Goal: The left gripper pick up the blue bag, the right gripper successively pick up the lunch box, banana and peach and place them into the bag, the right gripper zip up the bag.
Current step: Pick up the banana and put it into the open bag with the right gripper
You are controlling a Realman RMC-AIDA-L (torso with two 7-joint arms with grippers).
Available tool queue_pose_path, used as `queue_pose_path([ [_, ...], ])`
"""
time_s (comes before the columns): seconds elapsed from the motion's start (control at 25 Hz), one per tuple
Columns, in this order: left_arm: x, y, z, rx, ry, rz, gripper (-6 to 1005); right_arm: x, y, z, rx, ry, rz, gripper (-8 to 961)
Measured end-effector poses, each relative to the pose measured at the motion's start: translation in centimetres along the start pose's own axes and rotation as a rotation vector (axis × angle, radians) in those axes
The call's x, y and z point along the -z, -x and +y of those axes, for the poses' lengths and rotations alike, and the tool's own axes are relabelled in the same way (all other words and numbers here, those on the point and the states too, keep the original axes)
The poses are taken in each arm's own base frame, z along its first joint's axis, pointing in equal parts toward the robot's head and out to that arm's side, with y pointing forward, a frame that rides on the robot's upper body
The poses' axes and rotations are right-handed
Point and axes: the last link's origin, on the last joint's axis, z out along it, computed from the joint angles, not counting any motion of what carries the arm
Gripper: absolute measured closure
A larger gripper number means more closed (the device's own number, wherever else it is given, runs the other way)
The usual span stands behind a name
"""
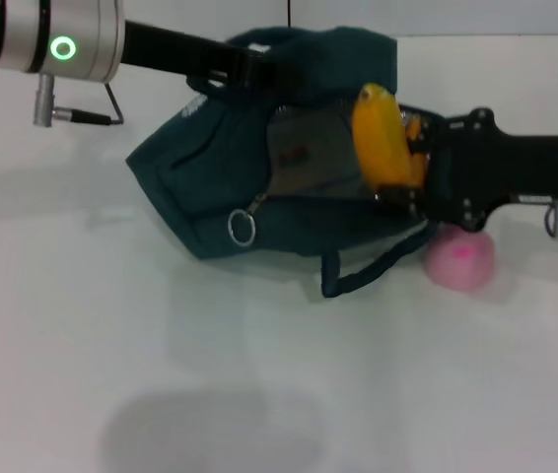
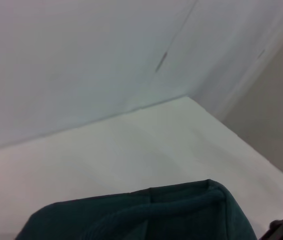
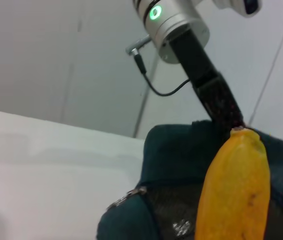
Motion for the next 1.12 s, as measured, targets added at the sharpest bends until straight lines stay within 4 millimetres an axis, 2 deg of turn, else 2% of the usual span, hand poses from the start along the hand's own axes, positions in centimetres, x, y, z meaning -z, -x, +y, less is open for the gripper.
queue_pose_path([
  [0.24,0.6,0.7,1.0,0.108,0.097,-0.009,914,1.3,0.5,0.9,-0.013,0.092,-0.026,534],
  [0.4,0.9,1.1,1.6,0.150,0.150,-0.001,922,2.3,0.7,0.9,0.000,0.070,-0.031,534],
  [0.52,0.7,1.2,1.3,0.171,0.148,0.009,923,2.3,0.6,0.3,0.006,0.030,-0.020,534],
  [0.64,0.4,1.3,0.8,0.187,0.140,0.017,923,1.5,0.7,-0.2,0.021,0.022,-0.003,535],
  [0.84,0.2,1.6,0.2,0.200,0.133,0.025,925,-1.5,0.7,-0.1,0.103,0.042,0.057,535],
  [1.0,0.8,1.9,-0.3,0.215,0.123,0.048,928,-3.7,0.3,-0.5,0.141,0.086,0.175,535],
  [1.12,1.1,1.9,-0.5,0.222,0.119,0.060,929,-4.5,0.1,-0.9,0.138,0.115,0.259,534],
])
